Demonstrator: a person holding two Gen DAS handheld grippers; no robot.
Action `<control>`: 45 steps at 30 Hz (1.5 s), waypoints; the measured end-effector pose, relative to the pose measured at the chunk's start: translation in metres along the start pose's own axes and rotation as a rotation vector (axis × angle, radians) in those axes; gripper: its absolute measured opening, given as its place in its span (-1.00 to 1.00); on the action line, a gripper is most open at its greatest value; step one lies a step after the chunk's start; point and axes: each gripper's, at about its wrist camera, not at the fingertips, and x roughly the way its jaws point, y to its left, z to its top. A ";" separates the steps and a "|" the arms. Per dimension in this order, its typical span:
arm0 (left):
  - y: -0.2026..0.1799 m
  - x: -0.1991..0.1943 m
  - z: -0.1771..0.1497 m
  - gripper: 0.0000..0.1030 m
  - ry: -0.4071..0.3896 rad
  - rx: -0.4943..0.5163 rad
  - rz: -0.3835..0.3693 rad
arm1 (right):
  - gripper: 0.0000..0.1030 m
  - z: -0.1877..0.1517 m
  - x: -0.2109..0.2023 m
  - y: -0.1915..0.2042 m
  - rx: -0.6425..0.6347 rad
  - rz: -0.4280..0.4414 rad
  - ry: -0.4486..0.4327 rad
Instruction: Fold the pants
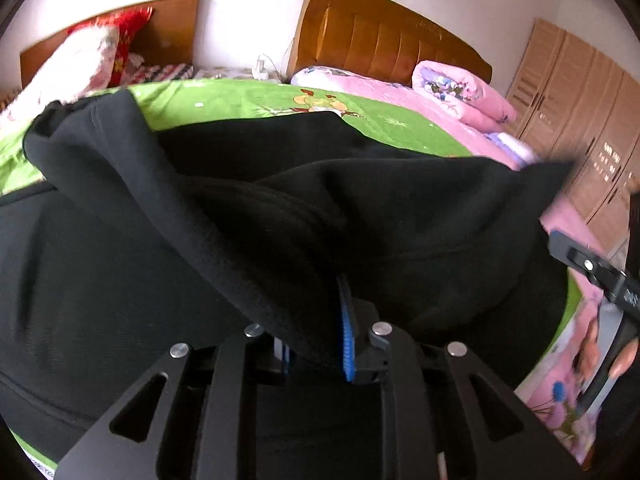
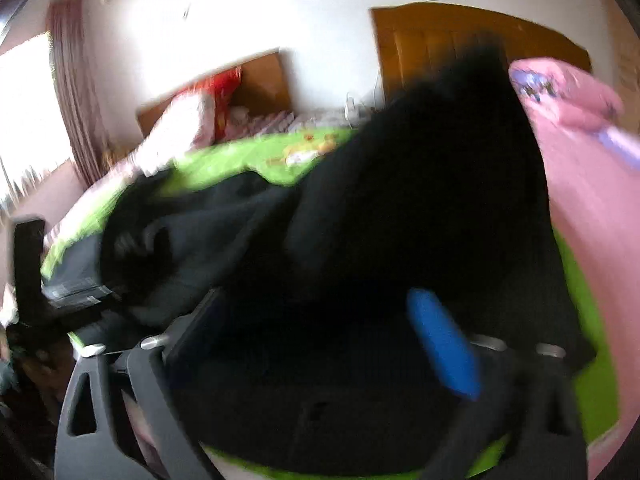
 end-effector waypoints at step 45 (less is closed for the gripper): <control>0.061 -0.140 0.022 -0.76 -0.291 -0.133 0.027 | -0.64 0.002 -0.048 -0.081 0.206 0.098 -0.148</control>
